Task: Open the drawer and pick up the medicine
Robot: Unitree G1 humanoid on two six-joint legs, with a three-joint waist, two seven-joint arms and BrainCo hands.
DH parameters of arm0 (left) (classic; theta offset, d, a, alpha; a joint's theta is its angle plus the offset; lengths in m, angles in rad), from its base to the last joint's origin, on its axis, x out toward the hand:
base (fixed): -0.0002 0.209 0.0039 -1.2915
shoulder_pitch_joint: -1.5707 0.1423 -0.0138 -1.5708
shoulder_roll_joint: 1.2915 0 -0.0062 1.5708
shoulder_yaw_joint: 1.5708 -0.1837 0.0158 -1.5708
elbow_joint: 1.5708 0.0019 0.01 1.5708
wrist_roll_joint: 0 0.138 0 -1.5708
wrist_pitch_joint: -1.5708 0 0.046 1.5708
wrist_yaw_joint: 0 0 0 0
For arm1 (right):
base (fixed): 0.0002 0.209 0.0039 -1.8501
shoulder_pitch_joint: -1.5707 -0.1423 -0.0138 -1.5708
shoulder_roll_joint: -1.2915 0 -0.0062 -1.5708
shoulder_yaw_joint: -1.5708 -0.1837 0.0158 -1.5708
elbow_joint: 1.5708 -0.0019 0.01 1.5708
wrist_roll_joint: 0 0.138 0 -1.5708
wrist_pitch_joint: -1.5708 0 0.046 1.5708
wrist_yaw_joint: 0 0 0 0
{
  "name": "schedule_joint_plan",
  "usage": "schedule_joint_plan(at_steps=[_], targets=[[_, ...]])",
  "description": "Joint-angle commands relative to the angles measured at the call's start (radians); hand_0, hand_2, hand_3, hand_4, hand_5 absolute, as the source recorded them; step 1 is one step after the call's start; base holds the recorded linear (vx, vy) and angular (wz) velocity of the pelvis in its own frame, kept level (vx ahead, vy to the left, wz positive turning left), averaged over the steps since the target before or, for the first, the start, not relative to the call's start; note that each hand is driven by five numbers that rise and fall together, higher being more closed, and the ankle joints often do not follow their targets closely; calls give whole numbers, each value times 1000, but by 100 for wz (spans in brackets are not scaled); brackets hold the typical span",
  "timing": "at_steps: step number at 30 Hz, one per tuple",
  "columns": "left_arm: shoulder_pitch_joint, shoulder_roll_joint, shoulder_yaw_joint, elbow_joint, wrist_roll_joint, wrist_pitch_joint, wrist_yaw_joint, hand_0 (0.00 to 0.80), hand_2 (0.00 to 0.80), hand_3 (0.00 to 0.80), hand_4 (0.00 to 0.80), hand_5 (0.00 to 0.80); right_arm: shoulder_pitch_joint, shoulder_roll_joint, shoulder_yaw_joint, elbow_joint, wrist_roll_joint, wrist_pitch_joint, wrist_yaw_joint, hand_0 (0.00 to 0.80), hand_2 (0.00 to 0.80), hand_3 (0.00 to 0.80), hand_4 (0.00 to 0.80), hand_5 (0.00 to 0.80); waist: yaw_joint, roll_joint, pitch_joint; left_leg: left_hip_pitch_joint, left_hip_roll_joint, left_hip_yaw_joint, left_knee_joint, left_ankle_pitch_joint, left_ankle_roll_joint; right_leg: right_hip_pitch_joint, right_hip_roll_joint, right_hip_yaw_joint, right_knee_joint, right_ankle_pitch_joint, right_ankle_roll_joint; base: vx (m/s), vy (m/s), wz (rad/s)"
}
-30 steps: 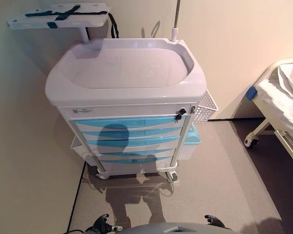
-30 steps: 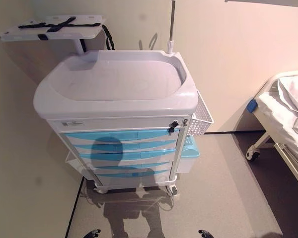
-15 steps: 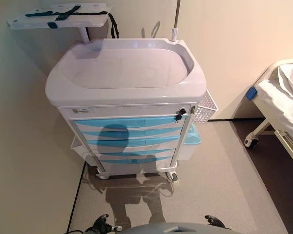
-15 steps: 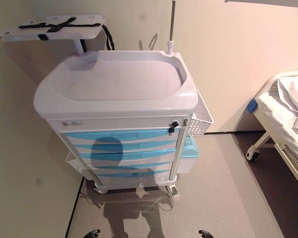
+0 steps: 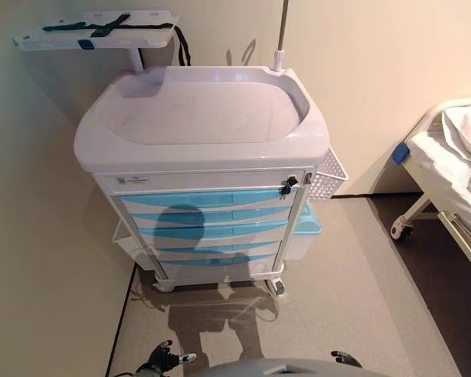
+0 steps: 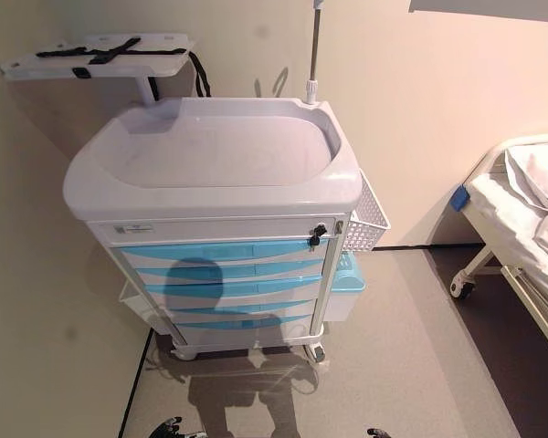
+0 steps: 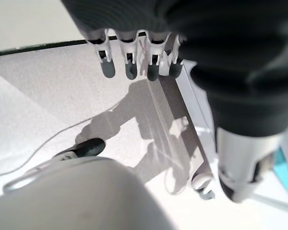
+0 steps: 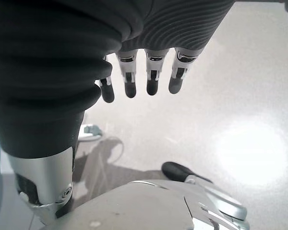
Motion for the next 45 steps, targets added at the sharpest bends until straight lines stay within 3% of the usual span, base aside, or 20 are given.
schedule_joint_plan(at_steps=[1, 6, 14, 18, 28, 38, 45], targets=[[-74, -85, 53, -4, -139, -43, 9, 0, 0, 0, 0, 0, -48, -6, 21, 26, 4, -21, -8, 0, 0, 0, 0, 0, -7, -24, -5, -35, -53, 13, -1, -9, 29, -57, -11, 10, 46, 44, 69, 10, 23, -8], [-90, -96, 71, -85, -272, -58, -12, 0, 0, 0, 0, 0, -46, -13, 33, 2, 2, -19, -8, 0, 0, 0, 0, 0, -14, -25, 10, -40, -54, 15, -1, -10, 32, -77, -13, 18, 69, 37, 67, -7, 24, -11], [-143, -80, 58, -359, -463, -97, -12, 0, 0, 0, 0, 0, -79, -37, 52, -39, 5, -10, -8, 0, 0, 0, 0, 0, -26, -17, 82, -107, -55, 26, 9, 5, 42, -188, -15, 26, 151, 30, 63, -55, 27, -5], [-165, -81, 57, -410, -512, -103, -15, 0, 0, 0, 0, 0, -95, -40, 59, -45, 2, -8, -11, 0, 0, 0, 0, 0, -29, -15, 105, -146, -59, 28, 33, 4, 47, -236, -17, 30, 188, 22, 60, -69, 24, -8], [-286, -133, 38, -638, -827, -149, -53, 0, 0, 0, 0, 0, -203, -63, 105, -102, 21, -7, -31, 0, 0, 0, 0, 0, -27, -17, 203, -363, -81, 32, 169, -2, 62, -447, -35, 45, 316, 15, 47, -120, 12, -3], [-434, -194, 27, -798, -1072, -193, -68, 0, 0, 0, 0, 0, -255, -70, 91, -101, 68, -7, -61, 0, 0, 0, 0, 0, -42, -25, 249, -592, -72, 8, 318, -18, 64, -640, -44, 23, 435, -6, 32, -73, -52, 12], [-547, -207, 16, -860, -1171, -240, -36, 0, 0, 0, 0, 0, -288, -86, 68, -85, 111, -15, -96, 0, 0, 0, 0, 0, -64, -10, 260, -763, -63, -6, 450, -47, 65, -786, -44, 11, 533, -28, 21, -61, -57, 8]])
